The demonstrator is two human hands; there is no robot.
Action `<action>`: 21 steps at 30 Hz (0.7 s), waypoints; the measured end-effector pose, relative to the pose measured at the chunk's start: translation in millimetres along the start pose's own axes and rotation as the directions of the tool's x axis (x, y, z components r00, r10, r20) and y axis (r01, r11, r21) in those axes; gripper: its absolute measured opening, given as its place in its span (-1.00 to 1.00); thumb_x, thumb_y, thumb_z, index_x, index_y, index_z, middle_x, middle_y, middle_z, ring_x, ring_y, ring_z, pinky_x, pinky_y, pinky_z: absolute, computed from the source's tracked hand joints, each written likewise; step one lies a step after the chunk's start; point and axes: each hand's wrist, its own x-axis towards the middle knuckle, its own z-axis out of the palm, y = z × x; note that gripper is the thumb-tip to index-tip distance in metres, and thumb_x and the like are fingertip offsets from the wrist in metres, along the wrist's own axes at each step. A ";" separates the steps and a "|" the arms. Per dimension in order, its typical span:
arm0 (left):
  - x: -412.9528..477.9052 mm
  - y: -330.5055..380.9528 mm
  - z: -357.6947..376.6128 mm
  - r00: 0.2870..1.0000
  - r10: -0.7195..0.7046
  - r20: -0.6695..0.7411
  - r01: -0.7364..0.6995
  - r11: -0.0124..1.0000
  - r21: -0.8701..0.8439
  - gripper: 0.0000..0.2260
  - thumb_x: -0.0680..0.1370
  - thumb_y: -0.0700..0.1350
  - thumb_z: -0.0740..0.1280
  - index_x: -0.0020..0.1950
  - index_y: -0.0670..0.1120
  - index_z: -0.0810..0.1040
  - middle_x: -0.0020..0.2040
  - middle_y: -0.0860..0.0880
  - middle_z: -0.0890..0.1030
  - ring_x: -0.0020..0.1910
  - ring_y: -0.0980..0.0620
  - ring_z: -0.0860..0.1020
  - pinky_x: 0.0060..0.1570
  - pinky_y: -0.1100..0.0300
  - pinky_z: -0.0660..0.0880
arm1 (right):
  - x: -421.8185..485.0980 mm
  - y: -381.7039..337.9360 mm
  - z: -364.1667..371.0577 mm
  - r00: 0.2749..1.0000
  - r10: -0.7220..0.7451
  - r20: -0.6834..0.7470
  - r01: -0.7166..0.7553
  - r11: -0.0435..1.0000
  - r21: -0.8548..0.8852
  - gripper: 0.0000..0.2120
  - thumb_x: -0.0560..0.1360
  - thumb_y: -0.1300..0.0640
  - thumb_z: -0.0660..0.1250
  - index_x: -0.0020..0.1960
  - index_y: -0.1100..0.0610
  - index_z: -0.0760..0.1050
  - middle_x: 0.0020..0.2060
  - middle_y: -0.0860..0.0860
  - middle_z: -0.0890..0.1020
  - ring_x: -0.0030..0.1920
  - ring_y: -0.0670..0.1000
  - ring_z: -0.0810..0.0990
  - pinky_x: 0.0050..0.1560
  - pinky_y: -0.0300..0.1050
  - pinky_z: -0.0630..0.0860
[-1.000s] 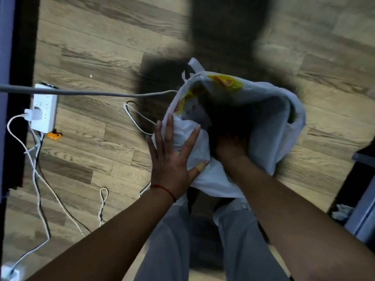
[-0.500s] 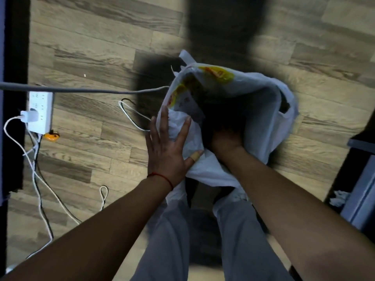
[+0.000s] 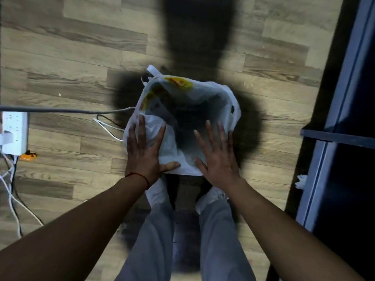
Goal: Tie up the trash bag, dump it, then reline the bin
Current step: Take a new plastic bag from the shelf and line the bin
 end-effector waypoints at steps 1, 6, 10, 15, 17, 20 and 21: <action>1.0 -1.1 0.6 1.000 0.012 -0.002 -0.012 1.000 -0.003 -0.02 0.23 0.54 0.15 0.56 0.16 -0.01 0.53 -0.19 -0.32 0.52 -0.30 -0.23 0.46 -0.28 -0.01 | 0.6 1.1 2.4 1.000 -0.007 -0.017 0.008 0.999 0.034 -0.34 0.57 -0.21 0.15 0.58 -0.01 0.08 0.57 0.20 0.01 0.57 0.27 -0.05 0.47 0.38 0.02; -1.5 -3.9 -10.1 0.998 0.024 0.050 -0.024 1.000 0.004 -0.02 0.20 0.55 0.12 0.53 0.25 -0.15 0.52 -0.15 -0.39 0.52 -0.27 -0.26 0.45 -0.29 0.03 | 0.2 -5.2 -10.0 0.999 0.037 0.017 -0.039 0.994 0.103 -0.34 0.57 -0.21 0.15 0.59 -0.06 0.04 0.57 0.22 -0.06 0.57 0.29 -0.11 0.45 0.41 -0.01; -1.9 2.7 -36.4 0.992 -0.007 0.122 0.010 1.000 -0.028 -0.09 0.22 0.57 0.05 0.43 0.38 -0.33 0.50 -0.08 -0.46 0.52 -0.26 -0.29 0.44 -0.32 0.02 | 15.0 -3.0 -42.3 0.992 0.122 0.040 -0.126 0.986 0.112 -0.31 0.58 -0.28 0.02 0.60 -0.02 -0.05 0.58 0.20 -0.09 0.56 0.30 -0.13 0.48 0.35 0.02; 19.0 6.8 -41.6 0.990 0.056 0.132 -0.053 0.998 -0.030 -0.09 0.25 0.54 0.10 0.46 0.36 -0.28 0.48 -0.13 -0.49 0.51 -0.30 -0.30 0.45 -0.30 0.01 | 60.8 22.4 -50.5 0.971 0.228 0.072 -0.239 0.933 0.268 -0.22 0.54 -0.32 -0.02 0.60 0.07 -0.12 0.58 0.21 -0.07 0.56 0.29 -0.03 0.46 0.34 0.14; 32.7 4.3 -36.7 0.988 0.087 0.129 -0.089 0.996 0.012 -0.08 0.24 0.55 0.05 0.48 0.32 -0.28 0.48 -0.18 -0.47 0.50 -0.31 -0.32 0.45 -0.30 -0.01 | 76.5 34.9 -43.0 0.973 0.219 0.073 -0.230 0.897 0.376 -0.21 0.52 -0.33 0.01 0.59 -0.01 -0.17 0.59 0.10 -0.11 0.57 0.22 0.02 0.44 0.31 0.19; 45.3 2.6 -31.3 0.988 0.105 0.116 -0.109 0.994 0.027 -0.09 0.27 0.50 0.12 0.50 0.30 -0.22 0.50 -0.18 -0.44 0.48 -0.34 -0.35 0.46 -0.32 -0.07 | 83.9 44.3 -37.3 0.980 0.199 -0.006 -0.170 0.851 0.496 -0.18 0.51 -0.31 0.15 0.60 -0.06 -0.15 0.59 0.03 -0.15 0.57 0.11 0.08 0.40 0.18 0.35; 46.3 2.2 -30.0 0.989 0.103 0.109 -0.108 0.994 0.036 -0.10 0.27 0.51 0.10 0.51 0.30 -0.21 0.50 -0.18 -0.43 0.48 -0.34 -0.35 0.45 -0.33 -0.07 | 83.1 45.4 -37.3 0.981 0.194 -0.010 -0.161 0.839 0.521 -0.17 0.50 -0.29 0.21 0.59 -0.08 -0.15 0.59 0.03 -0.17 0.56 0.10 0.10 0.37 0.13 0.39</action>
